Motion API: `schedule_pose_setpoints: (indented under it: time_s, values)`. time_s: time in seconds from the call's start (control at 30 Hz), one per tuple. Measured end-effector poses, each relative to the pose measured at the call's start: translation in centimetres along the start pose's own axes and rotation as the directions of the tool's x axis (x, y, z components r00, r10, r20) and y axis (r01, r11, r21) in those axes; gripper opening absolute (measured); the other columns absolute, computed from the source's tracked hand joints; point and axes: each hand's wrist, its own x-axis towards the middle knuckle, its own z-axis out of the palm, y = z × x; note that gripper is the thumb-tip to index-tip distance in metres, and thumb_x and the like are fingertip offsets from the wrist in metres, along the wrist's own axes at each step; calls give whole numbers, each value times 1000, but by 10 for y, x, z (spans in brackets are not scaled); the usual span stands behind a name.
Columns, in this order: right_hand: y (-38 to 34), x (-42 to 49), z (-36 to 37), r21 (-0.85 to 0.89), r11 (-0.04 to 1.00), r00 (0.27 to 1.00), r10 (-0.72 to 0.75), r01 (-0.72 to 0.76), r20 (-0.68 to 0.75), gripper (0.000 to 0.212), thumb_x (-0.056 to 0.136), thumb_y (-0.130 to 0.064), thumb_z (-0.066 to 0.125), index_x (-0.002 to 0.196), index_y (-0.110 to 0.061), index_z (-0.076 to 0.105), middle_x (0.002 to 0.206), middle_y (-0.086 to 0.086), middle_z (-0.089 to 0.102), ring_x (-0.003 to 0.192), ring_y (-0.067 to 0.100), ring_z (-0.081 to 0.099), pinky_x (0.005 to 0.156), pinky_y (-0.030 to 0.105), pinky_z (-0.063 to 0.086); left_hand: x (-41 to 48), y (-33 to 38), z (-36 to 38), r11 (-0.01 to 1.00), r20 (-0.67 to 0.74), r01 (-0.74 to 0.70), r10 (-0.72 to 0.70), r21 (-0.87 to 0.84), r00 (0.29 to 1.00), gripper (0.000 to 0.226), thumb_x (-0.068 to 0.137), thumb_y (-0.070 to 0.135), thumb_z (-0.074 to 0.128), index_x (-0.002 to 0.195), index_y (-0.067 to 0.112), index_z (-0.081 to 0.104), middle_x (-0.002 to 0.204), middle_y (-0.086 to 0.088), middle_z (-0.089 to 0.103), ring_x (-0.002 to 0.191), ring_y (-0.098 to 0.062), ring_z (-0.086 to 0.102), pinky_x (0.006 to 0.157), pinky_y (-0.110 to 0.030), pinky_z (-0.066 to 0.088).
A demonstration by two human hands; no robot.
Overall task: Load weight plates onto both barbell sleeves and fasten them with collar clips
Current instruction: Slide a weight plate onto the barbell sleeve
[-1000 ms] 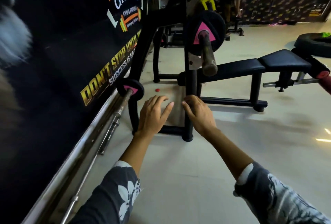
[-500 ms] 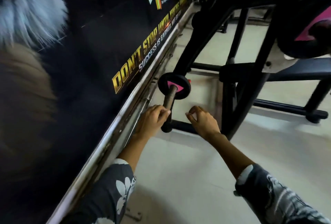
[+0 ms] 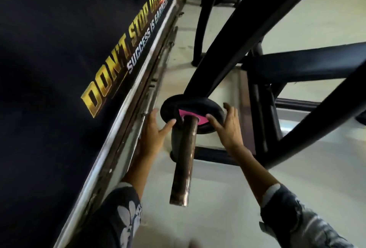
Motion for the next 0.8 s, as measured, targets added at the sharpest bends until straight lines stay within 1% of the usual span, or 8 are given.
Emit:
schedule_pose_setpoints:
  time_s: [0.1,0.2,0.3,0.4,0.5,0.67,0.77,0.8]
  values:
    - [36,41,30,190,981,998,-38,47,-52,58,69,-38,77,120,-26,50,113,-7,58,104,6,56,87,12,45,45,-25,26,983,-25,-68,65,-170,998,70,68,34,81,127,18,48,127,-8,55,120,-19,50,102,-39,44]
    - [64,62,42,290,952,993,-68,94,-98,44,56,-38,83,92,-49,61,87,-24,68,86,-8,62,69,5,47,80,-35,40,967,38,-102,114,-234,993,55,51,50,83,99,51,56,97,19,65,95,7,59,82,-14,48]
    - [69,67,49,359,925,983,-69,126,-168,34,50,-50,82,79,-43,67,79,-28,70,75,-6,66,63,7,48,97,-40,44,953,-24,-220,220,-206,975,49,47,62,79,84,35,63,75,23,63,72,6,60,64,-15,49]
    - [63,64,57,399,896,963,-98,195,-251,30,55,-45,81,81,-48,66,80,-39,65,74,-16,62,64,1,46,93,-44,49,928,-122,-307,286,-210,950,49,51,61,79,78,22,64,71,18,61,66,5,59,58,-14,48]
    - [59,52,60,400,890,954,-112,220,-277,30,56,-47,79,80,-55,62,80,-44,61,72,-22,57,63,-2,43,74,-46,50,910,-197,-368,332,-188,922,74,55,66,73,78,-4,64,72,2,63,65,4,59,57,-15,48]
    - [74,-5,62,388,901,940,-61,196,-335,32,53,-54,79,69,-31,64,61,-19,64,65,-12,58,58,6,45,22,-55,31,905,-179,-387,357,-179,917,73,58,64,74,73,-7,61,63,-13,62,58,-16,57,53,-23,48]
    - [84,-56,63,365,922,949,-7,129,-316,58,49,-57,79,68,-5,61,64,25,62,63,6,55,54,26,45,-29,-66,15,912,-177,-381,354,-150,918,65,58,65,75,73,4,59,63,-6,59,56,-15,54,52,-22,46]
    - [85,-76,63,359,929,958,20,87,-285,60,47,-55,80,71,-3,62,69,28,62,67,9,58,57,27,47,-49,-69,8,920,-174,-363,337,-147,925,65,57,66,75,72,5,58,60,-9,59,54,-20,54,51,-27,46]
